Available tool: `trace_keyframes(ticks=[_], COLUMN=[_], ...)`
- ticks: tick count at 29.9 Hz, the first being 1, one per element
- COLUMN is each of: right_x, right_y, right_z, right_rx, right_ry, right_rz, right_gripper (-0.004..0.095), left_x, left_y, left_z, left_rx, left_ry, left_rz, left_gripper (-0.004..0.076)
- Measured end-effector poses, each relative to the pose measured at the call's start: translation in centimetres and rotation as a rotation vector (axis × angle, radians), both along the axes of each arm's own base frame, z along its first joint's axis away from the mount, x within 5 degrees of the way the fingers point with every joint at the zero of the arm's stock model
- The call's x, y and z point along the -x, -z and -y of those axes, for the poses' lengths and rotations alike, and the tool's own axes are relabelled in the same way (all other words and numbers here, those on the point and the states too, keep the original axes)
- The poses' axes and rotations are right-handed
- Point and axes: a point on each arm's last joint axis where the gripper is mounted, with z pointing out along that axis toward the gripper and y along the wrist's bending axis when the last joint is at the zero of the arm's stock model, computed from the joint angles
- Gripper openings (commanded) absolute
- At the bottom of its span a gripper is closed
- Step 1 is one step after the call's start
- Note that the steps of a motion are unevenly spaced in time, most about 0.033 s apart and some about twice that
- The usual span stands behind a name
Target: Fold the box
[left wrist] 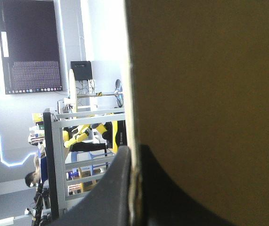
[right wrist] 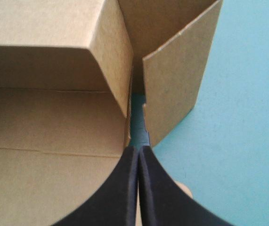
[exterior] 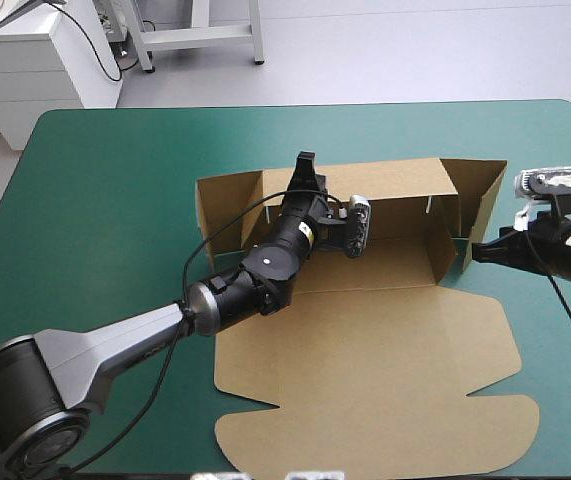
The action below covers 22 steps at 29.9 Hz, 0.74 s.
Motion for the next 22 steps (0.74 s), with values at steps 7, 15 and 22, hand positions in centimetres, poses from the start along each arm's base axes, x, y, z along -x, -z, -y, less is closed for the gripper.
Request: trace_keyframes(ticks=[7, 15, 22], right_x=[-4.5, -11.3, -16.6], right_y=[-1.8, -3.5, -1.9], right_z=[0.7, 1.5, 2.0], right_rx=[0.025, 0.021, -0.004], right_ry=[0.0, 0.0, -0.018], right_rz=[0.054, 0.078, -0.028], right_gripper=[-0.0019, -0.002, -0.0021], left_x=[0.6, 0.6, 0.9], left_y=[0.1, 0.2, 0.8], left_z=[0.9, 0.9, 0.9], left_rx=[0.017, 0.015, -0.022], left_ry=[0.025, 0.021, 0.029], left_rz=[0.019, 0.021, 0.031], left_gripper=[-0.0008, -0.0008, -0.0008])
